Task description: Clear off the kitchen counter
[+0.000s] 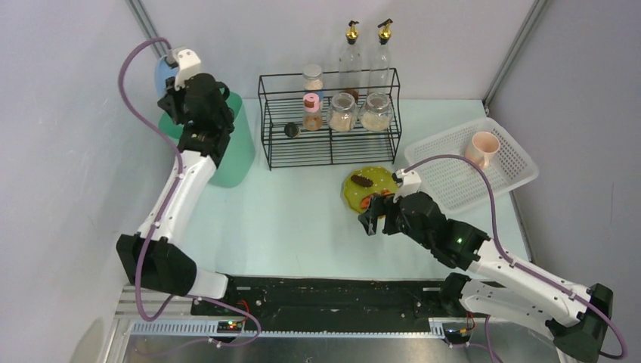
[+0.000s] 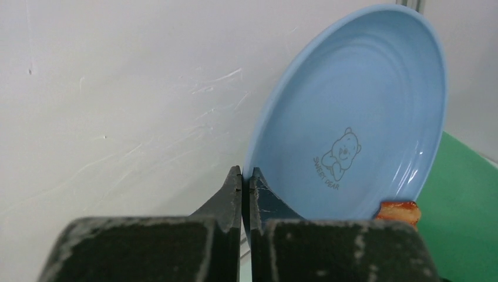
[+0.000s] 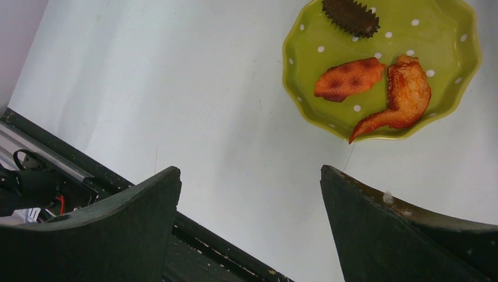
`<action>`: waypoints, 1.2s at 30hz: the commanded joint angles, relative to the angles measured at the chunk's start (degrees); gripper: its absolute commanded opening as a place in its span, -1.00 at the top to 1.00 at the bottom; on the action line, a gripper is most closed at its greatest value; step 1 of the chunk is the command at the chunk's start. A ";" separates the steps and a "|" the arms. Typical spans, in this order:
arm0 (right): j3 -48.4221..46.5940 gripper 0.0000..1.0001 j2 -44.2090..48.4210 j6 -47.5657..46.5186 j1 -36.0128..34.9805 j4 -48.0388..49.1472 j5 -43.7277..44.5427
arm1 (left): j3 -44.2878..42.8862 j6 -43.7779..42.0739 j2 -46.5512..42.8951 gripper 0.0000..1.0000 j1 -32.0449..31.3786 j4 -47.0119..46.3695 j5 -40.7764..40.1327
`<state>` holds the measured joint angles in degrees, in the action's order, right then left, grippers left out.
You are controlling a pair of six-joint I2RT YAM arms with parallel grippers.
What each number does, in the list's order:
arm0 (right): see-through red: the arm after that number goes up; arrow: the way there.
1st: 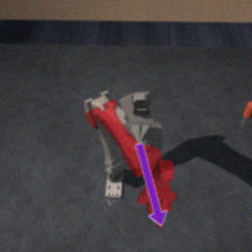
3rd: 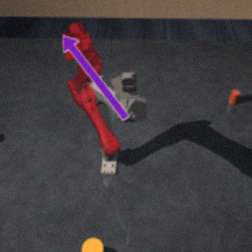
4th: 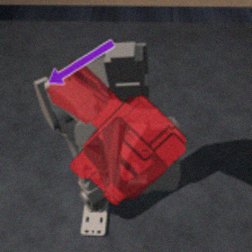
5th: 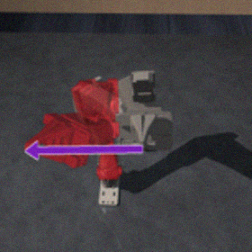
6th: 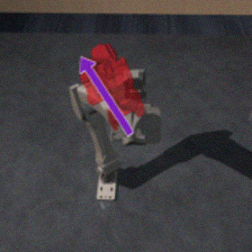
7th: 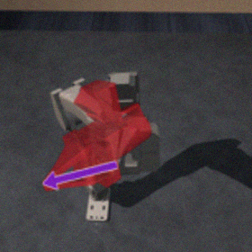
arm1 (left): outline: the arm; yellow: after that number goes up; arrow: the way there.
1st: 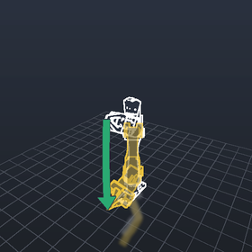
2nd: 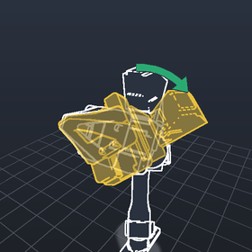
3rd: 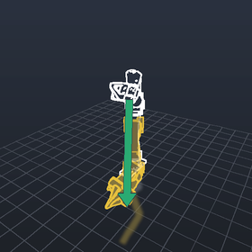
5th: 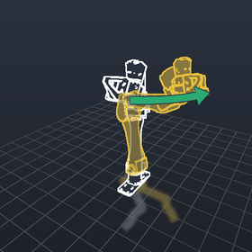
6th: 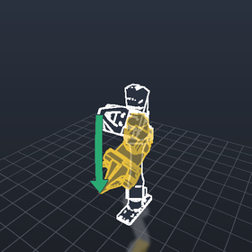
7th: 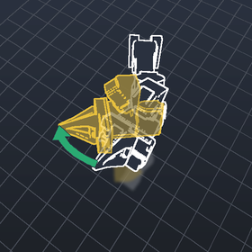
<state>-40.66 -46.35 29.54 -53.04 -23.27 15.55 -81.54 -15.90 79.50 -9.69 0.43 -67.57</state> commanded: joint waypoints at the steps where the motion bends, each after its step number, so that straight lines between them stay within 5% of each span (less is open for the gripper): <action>1: 0.21 -0.84 1.32 0.47 -0.40 0.79 0.22 | 0.49 -14.67 2.24 1.00 -2.63 -17.13 -6.43; 8: 0.68 -0.84 2.75 0.74 -0.63 0.07 0.77 | 1.43 -19.74 2.78 1.00 -3.49 -22.14 -7.79; 23: 0.69 -0.84 3.23 1.06 -0.88 0.24 0.78 | 0.84 -16.12 -4.07 1.00 -8.33 -18.59 -7.07; 28: 0.60 -0.84 3.57 1.22 -0.88 0.37 0.25 | -1.17 -6.40 -8.12 1.00 -11.42 -7.24 -5.76; 30: 0.43 -0.84 3.58 1.29 -0.88 0.15 -0.02 | -4.39 3.12 -9.55 1.00 -11.56 4.63 -2.47; 36: -1.27 -0.84 3.01 0.91 -0.88 -0.57 -0.52 | -6.79 19.17 -14.24 1.00 -12.08 21.19 10.31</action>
<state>-40.12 -43.59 30.22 -53.58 -23.77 15.53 -85.25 -12.51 69.28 -21.28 8.82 -66.72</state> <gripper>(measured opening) 0.925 0.022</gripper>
